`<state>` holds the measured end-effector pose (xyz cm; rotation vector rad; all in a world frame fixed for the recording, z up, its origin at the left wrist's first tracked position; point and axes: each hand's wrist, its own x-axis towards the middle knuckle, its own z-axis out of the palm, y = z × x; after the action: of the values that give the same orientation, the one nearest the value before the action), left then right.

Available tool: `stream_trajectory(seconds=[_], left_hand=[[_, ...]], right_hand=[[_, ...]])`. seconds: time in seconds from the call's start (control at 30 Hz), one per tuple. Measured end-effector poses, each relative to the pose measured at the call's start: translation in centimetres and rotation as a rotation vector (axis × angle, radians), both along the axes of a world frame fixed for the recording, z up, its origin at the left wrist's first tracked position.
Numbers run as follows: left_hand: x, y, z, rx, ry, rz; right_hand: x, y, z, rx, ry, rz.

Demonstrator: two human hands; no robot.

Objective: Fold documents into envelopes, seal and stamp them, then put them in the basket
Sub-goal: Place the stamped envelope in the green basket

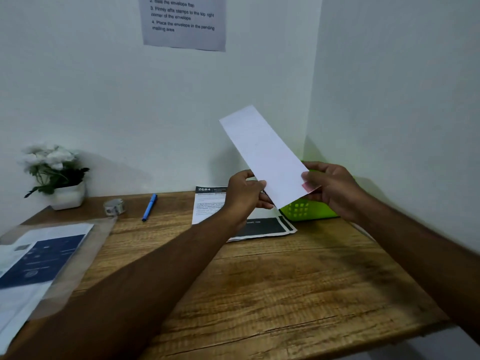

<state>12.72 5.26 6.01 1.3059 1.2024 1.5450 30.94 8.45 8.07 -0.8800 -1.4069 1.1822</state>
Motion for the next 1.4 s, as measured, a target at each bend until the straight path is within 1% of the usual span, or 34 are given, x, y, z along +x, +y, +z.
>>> stream_trajectory(seconds=[0.23, 0.43, 0.5, 0.57, 0.63, 0.73, 0.8, 0.87, 0.93, 1.03, 1.13, 1.17, 1.23, 1.3, 1.33, 1.4], left_hand=[[2.1, 3.1, 1.3, -0.074, 0.127, -0.061], [3.6, 6.9, 2.1, -0.124, 0.274, -0.021], [4.0, 8.0, 2.2, -0.137, 0.379, -0.013], [4.6, 8.9, 2.5, -0.134, 0.508, -0.026], [5.1, 9.5, 2.8, -0.127, 0.646, -0.041], [5.5, 9.7, 3.3, -0.139, 0.838, -0.077], [5.6, 9.8, 3.4, -0.191, 0.954, -0.121], [5.7, 9.9, 3.3, -0.240, 1.038, -0.164], [5.9, 10.0, 3.0, -0.272, 1.073, -0.195], [5.9, 10.2, 2.6, -0.298, 1.063, -0.220], [5.8, 10.2, 2.5, -0.271, 1.076, -0.203], [5.7, 10.2, 2.5, -0.233, 1.091, -0.179], [5.5, 10.3, 2.4, -0.112, 1.114, -0.101], [5.3, 10.1, 2.2, -0.008, 1.113, -0.015], [5.1, 9.9, 2.1, 0.027, 1.100, 0.033], [4.7, 9.6, 1.9, 0.081, 1.048, 0.112]], right_hand=[[2.8, 3.1, 1.3, 0.033, -0.190, -0.170], [4.3, 6.7, 1.6, 0.048, -0.474, -0.309], [4.4, 7.7, 1.4, 0.058, -0.605, -0.356], [4.7, 8.8, 1.5, 0.105, -0.756, -0.424], [4.7, 9.6, 1.8, 0.129, -0.898, -0.449], [4.3, 10.4, 2.2, 0.084, -1.106, -0.427], [3.8, 10.5, 2.5, 0.049, -1.270, -0.372], [3.3, 10.4, 3.0, 0.024, -1.416, -0.324], [3.0, 10.0, 3.3, 0.025, -1.516, -0.322], [2.8, 9.6, 3.4, 0.052, -1.588, -0.334], [3.0, 9.9, 3.0, 0.080, -1.575, -0.311], [3.1, 9.8, 2.8, 0.123, -1.569, -0.345], [3.1, 9.2, 2.3, 0.272, -1.544, -0.461], [3.0, 8.8, 1.9, 0.410, -1.482, -0.527], [2.8, 8.6, 1.8, 0.438, -1.454, -0.529], [2.4, 8.3, 1.5, 0.429, -1.412, -0.496]])
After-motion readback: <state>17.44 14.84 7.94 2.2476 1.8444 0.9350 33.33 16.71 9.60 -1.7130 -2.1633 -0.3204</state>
